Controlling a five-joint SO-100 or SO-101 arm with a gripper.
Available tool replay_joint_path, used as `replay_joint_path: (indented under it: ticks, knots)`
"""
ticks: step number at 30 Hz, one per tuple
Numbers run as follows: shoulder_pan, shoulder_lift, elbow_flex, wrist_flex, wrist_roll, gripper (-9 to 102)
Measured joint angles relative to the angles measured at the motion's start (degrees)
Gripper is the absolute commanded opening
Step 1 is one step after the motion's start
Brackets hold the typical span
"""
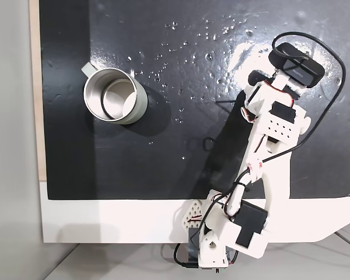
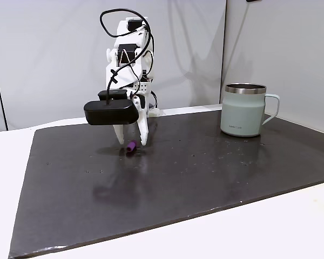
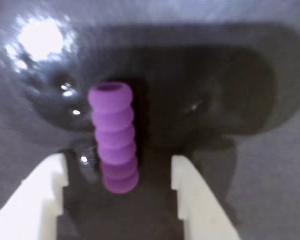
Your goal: Grasp a pengrip and put it in the cup.
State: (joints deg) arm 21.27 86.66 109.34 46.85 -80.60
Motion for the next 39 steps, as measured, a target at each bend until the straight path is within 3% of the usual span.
replay_joint_path:
  ticks: [15,22,25,31,39]
  knots:
    - [-0.4,0.5,6.2,-8.4,-1.1,0]
    - [-1.4,4.9,9.8,-8.8,-0.6,0]
    - [-2.8,7.8,9.4,-3.3,2.0,0]
    - [-8.3,16.4,1.8,15.5,7.9,0]
    - [-24.3,26.8,-6.2,33.1,20.8,0]
